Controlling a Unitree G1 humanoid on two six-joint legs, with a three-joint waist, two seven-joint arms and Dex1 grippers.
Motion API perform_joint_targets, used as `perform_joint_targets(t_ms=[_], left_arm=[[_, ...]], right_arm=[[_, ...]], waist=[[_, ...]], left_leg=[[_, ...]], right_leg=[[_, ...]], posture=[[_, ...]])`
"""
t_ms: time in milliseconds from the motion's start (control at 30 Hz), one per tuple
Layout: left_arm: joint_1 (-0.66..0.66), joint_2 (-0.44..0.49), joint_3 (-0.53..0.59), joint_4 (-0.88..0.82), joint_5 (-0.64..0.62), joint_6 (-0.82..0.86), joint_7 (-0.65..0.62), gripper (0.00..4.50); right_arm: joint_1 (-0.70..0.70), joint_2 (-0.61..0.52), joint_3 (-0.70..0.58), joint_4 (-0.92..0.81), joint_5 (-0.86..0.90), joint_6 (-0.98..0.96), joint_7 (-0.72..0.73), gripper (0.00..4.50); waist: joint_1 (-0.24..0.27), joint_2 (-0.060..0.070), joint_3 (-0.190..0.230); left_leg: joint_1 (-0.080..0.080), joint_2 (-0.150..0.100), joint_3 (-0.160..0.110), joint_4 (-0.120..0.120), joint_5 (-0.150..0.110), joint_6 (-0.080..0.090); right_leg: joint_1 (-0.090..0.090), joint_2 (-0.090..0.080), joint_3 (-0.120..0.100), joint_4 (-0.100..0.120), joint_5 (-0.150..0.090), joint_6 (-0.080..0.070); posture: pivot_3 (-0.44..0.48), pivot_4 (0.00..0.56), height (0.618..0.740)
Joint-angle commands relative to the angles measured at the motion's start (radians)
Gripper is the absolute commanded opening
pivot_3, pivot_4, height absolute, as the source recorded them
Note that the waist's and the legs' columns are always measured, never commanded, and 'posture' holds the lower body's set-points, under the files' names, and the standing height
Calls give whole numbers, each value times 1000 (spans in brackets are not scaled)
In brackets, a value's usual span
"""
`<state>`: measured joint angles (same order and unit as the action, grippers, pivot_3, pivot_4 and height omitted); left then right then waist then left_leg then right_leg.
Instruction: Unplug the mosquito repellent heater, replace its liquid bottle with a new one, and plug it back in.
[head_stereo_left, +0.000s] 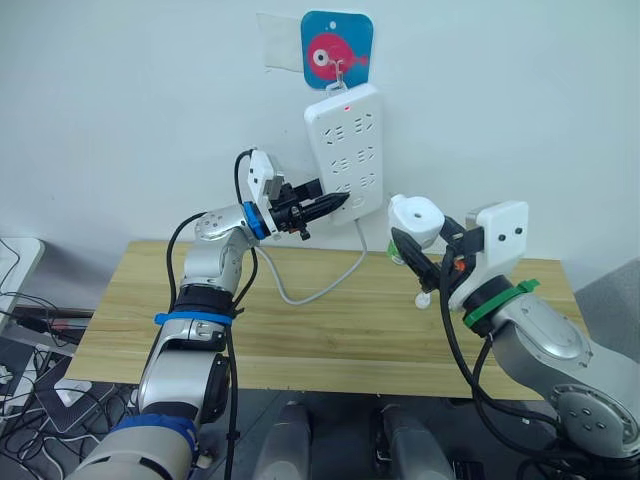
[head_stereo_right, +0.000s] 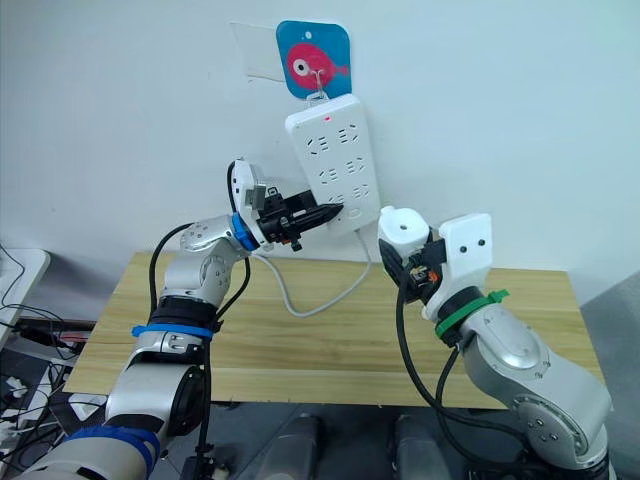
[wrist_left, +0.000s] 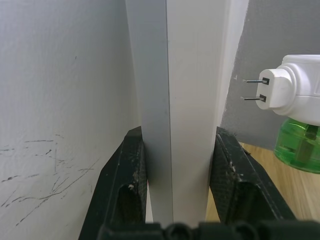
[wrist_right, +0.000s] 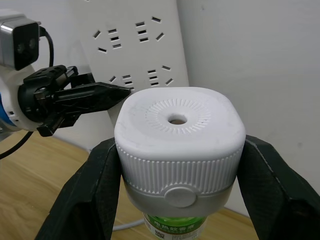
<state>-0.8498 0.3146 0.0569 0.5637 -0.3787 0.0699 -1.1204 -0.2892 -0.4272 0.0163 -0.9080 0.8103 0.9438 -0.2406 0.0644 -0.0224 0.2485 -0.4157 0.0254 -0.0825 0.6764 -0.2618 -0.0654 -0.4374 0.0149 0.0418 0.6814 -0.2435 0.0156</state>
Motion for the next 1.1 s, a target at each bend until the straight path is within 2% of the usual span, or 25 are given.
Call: perform_joint_targets(t_ms=[33,133,300,1100], left_arm=[[-18,-5,-7,-47,-3,-2,-5,1363],[-17,-9,-13,-50,-1,0,-11,1363],[-12,-9,-17,-58,-1,4,-16,1363],[6,-2,-25,-84,7,-4,-25,1363]], right_arm=[[-63,36,43,-14,-4,21,4,2897],[-108,75,98,39,-43,43,4,2897],[-162,114,91,101,-111,43,-3,2897],[-223,151,70,107,-252,90,85,2897]], waist=[[-3,0,0],[-5,0,0],[-5,0,0],[-6,0,0]], left_leg=[[0,0,0,0,0,0],[0,0,-1,0,0,0],[-1,0,-1,0,0,0],[-1,0,-1,0,0,0]], right_leg=[[0,0,0,0,0,0],[0,0,-1,0,0,0],[0,0,-1,-1,0,0],[-1,0,-1,0,0,0]], posture=[[190,235,740],[186,235,740],[193,233,740],[205,212,740]])
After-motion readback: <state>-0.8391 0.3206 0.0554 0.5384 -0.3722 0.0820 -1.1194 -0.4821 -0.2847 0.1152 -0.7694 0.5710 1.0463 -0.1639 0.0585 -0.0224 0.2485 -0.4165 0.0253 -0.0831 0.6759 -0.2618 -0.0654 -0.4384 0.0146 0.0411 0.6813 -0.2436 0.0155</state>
